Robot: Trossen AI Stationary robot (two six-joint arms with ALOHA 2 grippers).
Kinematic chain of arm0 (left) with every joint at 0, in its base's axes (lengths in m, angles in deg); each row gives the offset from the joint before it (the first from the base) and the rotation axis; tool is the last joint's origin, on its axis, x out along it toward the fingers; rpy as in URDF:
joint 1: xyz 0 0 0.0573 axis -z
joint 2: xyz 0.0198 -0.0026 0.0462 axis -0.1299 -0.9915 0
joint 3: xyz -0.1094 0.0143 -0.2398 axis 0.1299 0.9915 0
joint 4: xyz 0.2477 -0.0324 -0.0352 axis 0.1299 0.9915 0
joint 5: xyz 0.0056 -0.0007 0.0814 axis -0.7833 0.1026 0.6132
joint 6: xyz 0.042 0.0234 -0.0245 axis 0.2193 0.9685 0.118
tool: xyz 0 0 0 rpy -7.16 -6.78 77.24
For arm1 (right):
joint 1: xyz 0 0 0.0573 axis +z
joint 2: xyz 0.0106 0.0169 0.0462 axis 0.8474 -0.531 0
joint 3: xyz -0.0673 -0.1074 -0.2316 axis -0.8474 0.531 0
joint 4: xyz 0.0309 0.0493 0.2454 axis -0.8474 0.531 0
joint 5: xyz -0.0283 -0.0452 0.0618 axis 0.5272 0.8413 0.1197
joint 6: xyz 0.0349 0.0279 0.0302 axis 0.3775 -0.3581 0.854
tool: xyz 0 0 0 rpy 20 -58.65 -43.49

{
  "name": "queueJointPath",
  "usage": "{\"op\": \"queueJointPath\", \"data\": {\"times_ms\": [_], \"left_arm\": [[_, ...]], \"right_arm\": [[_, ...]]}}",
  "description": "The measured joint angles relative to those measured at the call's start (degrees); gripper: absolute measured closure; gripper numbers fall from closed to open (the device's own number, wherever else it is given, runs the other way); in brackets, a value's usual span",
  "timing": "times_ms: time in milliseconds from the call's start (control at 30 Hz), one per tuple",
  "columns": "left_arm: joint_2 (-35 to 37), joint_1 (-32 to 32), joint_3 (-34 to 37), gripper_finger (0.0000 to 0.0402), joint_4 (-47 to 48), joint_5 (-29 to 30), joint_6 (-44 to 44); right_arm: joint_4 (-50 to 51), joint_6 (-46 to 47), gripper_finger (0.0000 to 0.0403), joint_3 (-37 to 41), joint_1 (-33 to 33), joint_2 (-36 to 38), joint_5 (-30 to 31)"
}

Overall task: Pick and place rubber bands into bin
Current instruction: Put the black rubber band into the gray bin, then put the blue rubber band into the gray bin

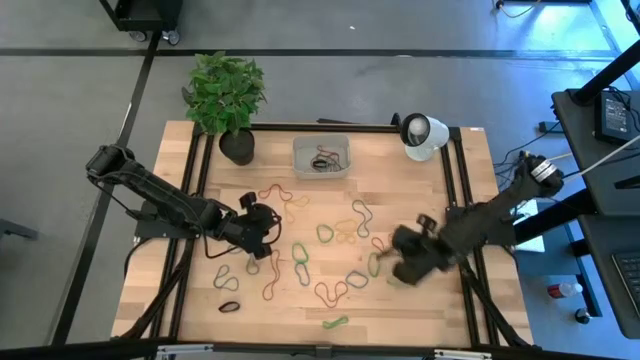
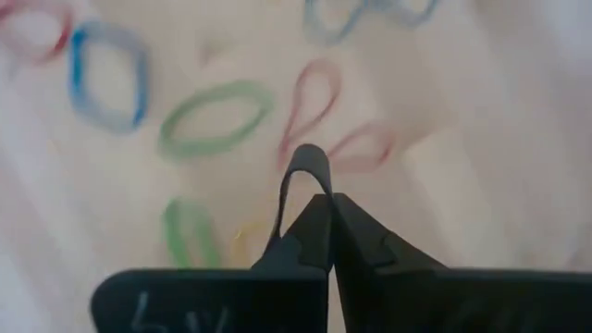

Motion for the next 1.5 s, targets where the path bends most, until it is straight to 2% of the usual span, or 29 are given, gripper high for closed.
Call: {"op": "queueJointPath", "data": {"times_ms": [133,267,400,467,633,733,867,1067,1233,1500], "left_arm": [[0.0,0.0,0.0,0.0400,-0.2,-0.4,1.9],[0.0,0.0,0.0,0.0399,-0.2,-2.3,2.4],[0.0,0.3,0.0,0.0400,-0.2,-3.3,2.4],[0.0,0.7,0.0,0.0400,-0.2,-3.3,2.5],[0.0,1.9,0.0,0.0399,-0.2,-2.4,3.9],[0.0,2.4,0.0,0.0400,-0.2,-1.1,3.9],[0.0,2.6,0.0,0.0398,-0.2,-0.9,3.9],[0.0,2.6,0.0,0.0399,0.5,-1.2,3.9],[0.0,2.6,0.0,0.0399,0.6,-1.2,3.9],[0.0,2.6,0.0,0.0380,0.8,-1.4,3.0]], "right_arm": [[-7.4,-15.7,0.0399,0.0,-12.0,0.0,0.0],[-20.7,-31.1,0.0399,0.0,-24.0,0.0,-0.4],[-33.9,-43.6,0.0399,-0.4,-35.4,-0.7,-5.5],[-35.0,-47.6,0.0401,-2.5,-40.3,-2.5,-7.0],[-34.7,-55.7,0.0401,-13.6,-49.2,-11.2,-9.3],[-33.6,-58.6,0.0401,-21.8,-52.7,-18.4,-12.4],[-28.9,-60.7,0.0402,-32.0,-56.0,-28.3,-12.6],[-24.6,-61.9,0.0379,-41.2,-58.5,-39.2,-12.7],[-20.6,-61.7,0.0349,-43.9,-58.9,-42.9,-13.7],[-19.4,-61.6,0.0296,-44.1,-58.9,-42.5,-14.0]]}}
